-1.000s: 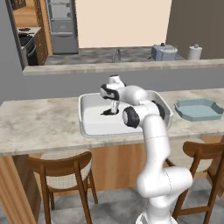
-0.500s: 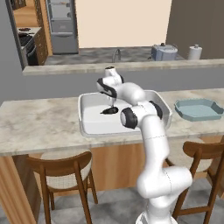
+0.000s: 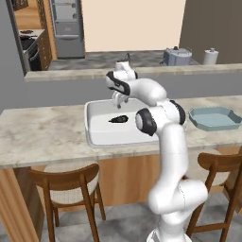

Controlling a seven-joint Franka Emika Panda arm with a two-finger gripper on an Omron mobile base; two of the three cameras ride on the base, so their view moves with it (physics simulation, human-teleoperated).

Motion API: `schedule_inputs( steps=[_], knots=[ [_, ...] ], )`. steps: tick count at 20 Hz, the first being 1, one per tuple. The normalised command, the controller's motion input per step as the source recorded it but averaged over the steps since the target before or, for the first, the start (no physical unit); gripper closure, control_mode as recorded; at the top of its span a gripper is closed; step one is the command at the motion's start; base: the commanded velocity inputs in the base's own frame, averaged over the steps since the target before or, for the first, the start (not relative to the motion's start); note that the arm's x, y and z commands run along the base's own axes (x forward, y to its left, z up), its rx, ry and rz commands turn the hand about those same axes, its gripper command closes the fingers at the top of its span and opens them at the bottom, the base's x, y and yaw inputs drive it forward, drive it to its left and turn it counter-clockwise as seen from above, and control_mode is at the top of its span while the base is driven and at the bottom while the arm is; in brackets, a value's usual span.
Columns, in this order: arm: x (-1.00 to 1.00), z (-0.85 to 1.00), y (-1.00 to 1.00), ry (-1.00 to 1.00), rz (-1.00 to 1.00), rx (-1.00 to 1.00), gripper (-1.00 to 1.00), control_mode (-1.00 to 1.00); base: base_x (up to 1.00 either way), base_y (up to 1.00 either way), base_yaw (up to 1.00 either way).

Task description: Place the cold items (carrot and eggplant) from the fridge in one tupperware on the dining counter. Place the warm items (kebab skewer and hot dog) in the stove area in another tupperware.

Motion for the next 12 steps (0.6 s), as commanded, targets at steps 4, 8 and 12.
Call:
schedule_inputs(
  steps=[4, 8, 12],
  knots=[
    [-1.00, 0.27, 0.00, -0.25, -0.24, 0.21, -1.00, -1.00, 0.00, 0.00, 0.00],
    [-1.00, 0.41, 0.00, -0.39, -0.26, 0.07, -1.00, -1.00, 0.00, 0.00, 0.00],
    [-1.00, 0.55, 0.00, -0.24, -0.33, 0.01, -1.00, -1.00, 0.00, 0.00, 0.00]
  ],
)
